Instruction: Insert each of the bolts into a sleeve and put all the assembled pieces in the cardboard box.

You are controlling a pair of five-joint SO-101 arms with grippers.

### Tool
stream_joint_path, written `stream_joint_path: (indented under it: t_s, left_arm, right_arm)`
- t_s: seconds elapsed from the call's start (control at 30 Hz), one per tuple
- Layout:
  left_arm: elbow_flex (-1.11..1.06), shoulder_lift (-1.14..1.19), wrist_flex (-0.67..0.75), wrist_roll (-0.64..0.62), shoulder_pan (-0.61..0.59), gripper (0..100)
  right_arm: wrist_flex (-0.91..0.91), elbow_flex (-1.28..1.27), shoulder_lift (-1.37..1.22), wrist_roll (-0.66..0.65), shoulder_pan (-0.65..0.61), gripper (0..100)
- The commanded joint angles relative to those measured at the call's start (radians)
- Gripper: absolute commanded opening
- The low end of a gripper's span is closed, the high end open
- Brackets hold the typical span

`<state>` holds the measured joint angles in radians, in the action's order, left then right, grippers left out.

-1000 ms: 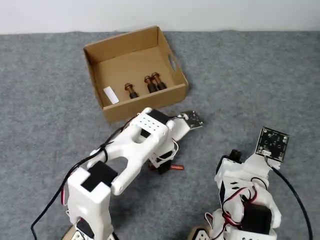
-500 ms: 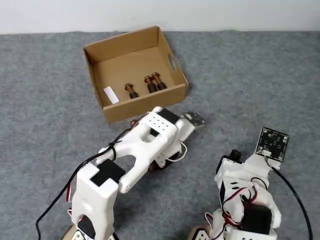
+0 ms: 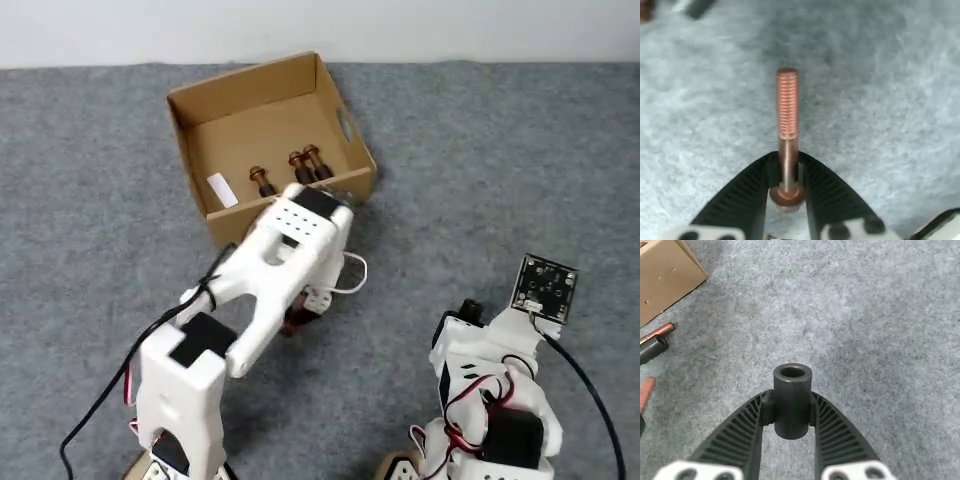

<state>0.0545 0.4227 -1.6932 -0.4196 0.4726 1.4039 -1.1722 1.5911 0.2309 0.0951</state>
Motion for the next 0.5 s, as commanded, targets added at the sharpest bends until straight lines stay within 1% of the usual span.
stream_joint_path:
  t_s: [0.0, 0.1, 0.17, 0.3, 0.37, 0.47]
  left_arm:
    - [0.041, -0.184, -0.018, -0.091, -0.014, 0]
    - [0.041, -0.296, -0.018, -0.181, -0.028, 0]
    - [0.039, -0.351, -0.021, -0.27, -0.051, 0]
    - [0.039, -0.377, -0.023, -0.443, -0.133, 0]
    - [0.036, -0.365, -0.023, -0.493, -0.196, 0]
    - [0.03, -0.333, -0.021, -0.517, -0.302, 0]
  right_arm:
    - [-0.025, 0.006, 0.008, -0.005, 0.012, 0.8]
    - [-0.025, 0.006, 0.008, -0.005, 0.012, 0.8]
    - [-0.025, 0.006, 0.008, -0.005, 0.012, 0.8]
    - [-0.025, 0.006, 0.01, -0.005, 0.012, 0.9]
    - [-0.025, 0.006, 0.01, -0.005, 0.012, 0.9]
    - [-0.025, 0.006, 0.01, -0.005, 0.012, 0.9]
